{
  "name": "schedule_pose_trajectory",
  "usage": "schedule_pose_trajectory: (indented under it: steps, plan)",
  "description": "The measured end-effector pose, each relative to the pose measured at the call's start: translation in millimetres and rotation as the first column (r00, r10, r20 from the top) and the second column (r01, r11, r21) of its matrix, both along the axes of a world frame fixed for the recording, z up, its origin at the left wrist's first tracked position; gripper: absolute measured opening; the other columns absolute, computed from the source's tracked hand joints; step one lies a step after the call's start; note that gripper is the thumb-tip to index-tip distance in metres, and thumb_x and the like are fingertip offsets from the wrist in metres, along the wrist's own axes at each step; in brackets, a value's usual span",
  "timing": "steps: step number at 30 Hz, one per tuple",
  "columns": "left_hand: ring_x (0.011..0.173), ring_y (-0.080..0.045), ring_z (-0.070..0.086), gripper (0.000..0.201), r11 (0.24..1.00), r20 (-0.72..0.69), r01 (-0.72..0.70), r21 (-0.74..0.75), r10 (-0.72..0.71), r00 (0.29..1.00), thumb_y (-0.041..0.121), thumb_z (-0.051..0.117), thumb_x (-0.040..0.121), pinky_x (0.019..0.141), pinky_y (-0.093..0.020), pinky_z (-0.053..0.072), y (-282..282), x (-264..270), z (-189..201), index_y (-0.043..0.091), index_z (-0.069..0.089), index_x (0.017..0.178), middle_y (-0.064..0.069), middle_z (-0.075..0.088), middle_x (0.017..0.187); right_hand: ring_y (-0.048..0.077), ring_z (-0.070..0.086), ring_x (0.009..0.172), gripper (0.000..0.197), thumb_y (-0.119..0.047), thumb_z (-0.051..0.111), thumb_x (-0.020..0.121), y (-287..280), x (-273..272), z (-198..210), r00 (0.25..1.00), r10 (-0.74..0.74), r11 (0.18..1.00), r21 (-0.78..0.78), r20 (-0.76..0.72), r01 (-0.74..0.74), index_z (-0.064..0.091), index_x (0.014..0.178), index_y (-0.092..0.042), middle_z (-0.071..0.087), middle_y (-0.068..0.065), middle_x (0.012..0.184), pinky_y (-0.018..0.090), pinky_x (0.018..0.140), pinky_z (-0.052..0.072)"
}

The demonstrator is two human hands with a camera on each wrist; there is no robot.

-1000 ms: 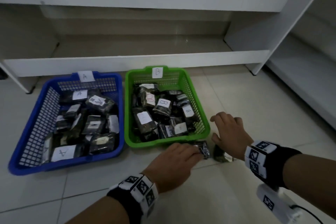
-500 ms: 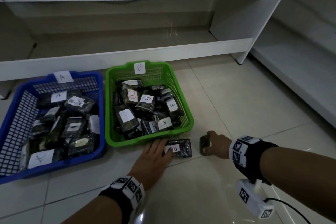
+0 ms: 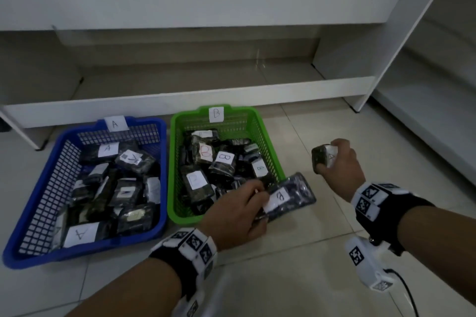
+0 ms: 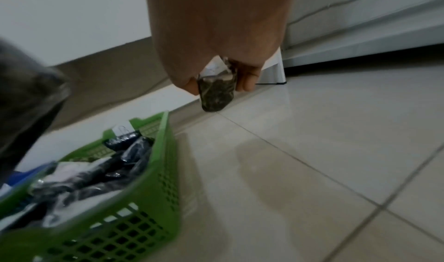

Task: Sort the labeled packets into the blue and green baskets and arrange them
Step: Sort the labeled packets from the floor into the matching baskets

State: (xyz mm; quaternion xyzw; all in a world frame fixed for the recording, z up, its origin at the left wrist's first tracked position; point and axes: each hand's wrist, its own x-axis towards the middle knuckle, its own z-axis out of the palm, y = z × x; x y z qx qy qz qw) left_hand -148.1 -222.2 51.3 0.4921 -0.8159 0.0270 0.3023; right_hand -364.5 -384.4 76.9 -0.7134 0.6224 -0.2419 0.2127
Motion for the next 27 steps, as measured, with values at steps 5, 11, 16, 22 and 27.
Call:
schedule_pose_trajectory:
  steps: [5, 11, 16, 22, 27]
  plan:
    - [0.084, -0.02, 0.058, 0.027, 0.945, -0.109, -0.318, 0.072, 0.324, 0.94, 0.027, 0.056, 0.087, 0.065, -0.021, 0.05, -67, 37, 29, 0.013, 0.051, 0.109, -0.006, 0.044, 0.119, 0.027, 0.05, 0.095, 0.056, -0.015, 0.072, 0.075, 7, 42, 10, 0.989, 0.12, 0.986, -0.128, 0.084, -0.109, 0.04, 0.121, -0.01, 0.046, 0.014, 0.117, 0.031, 0.077, 0.042]
    - [0.105, -0.021, 0.05, 0.024, 0.816, -0.039, -0.543, 0.2, 0.56, 0.827, 0.029, 0.054, 0.092, 0.08, -0.039, 0.053, -125, 77, 31, 0.014, 0.054, 0.111, -0.004, 0.046, 0.118, 0.013, 0.05, 0.098, 0.05, -0.018, 0.067, 0.078, 25, 48, -2, 0.919, 0.393, 0.894, -0.218, -0.04, -0.392, 0.044, 0.122, -0.02, 0.045, -0.003, 0.113, 0.026, 0.08, 0.046]
    - [0.119, -0.027, 0.043, 0.044, 0.678, 0.129, -0.627, 0.384, 0.633, 0.764, 0.041, 0.044, 0.097, 0.092, -0.039, 0.047, -147, 79, 12, 0.01, 0.047, 0.127, -0.011, 0.042, 0.13, 0.013, 0.049, 0.105, 0.05, -0.018, 0.066, 0.078, 23, 45, -15, 0.855, 0.498, 0.828, -0.212, -0.145, -0.519, 0.045, 0.123, -0.022, 0.045, -0.005, 0.117, 0.028, 0.082, 0.05]
    - [0.147, -0.022, 0.002, 0.084, 0.581, 0.007, -0.352, 0.734, 0.511, 0.86, 0.049, 0.045, 0.094, 0.116, -0.036, 0.018, -151, 93, 19, 0.014, -0.006, 0.151, -0.004, -0.017, 0.158, 0.021, 0.052, 0.106, 0.052, -0.016, 0.069, 0.075, 19, 45, -18, 0.835, 0.505, 0.805, -0.228, -0.22, -0.547, 0.049, 0.123, -0.016, 0.049, 0.002, 0.119, 0.033, 0.084, 0.052]
    - [0.13, -0.021, 0.043, 0.048, 0.639, -0.033, -0.323, 0.699, 0.479, 0.877, 0.037, 0.047, 0.097, 0.103, -0.028, 0.036, -124, 123, 37, 0.014, 0.043, 0.139, -0.006, 0.043, 0.145, 0.024, 0.051, 0.107, 0.051, -0.016, 0.07, 0.076, 16, 66, -11, 0.859, 0.454, 0.828, -0.242, -0.237, -0.505, 0.051, 0.123, -0.013, 0.05, 0.007, 0.119, 0.036, 0.085, 0.05]
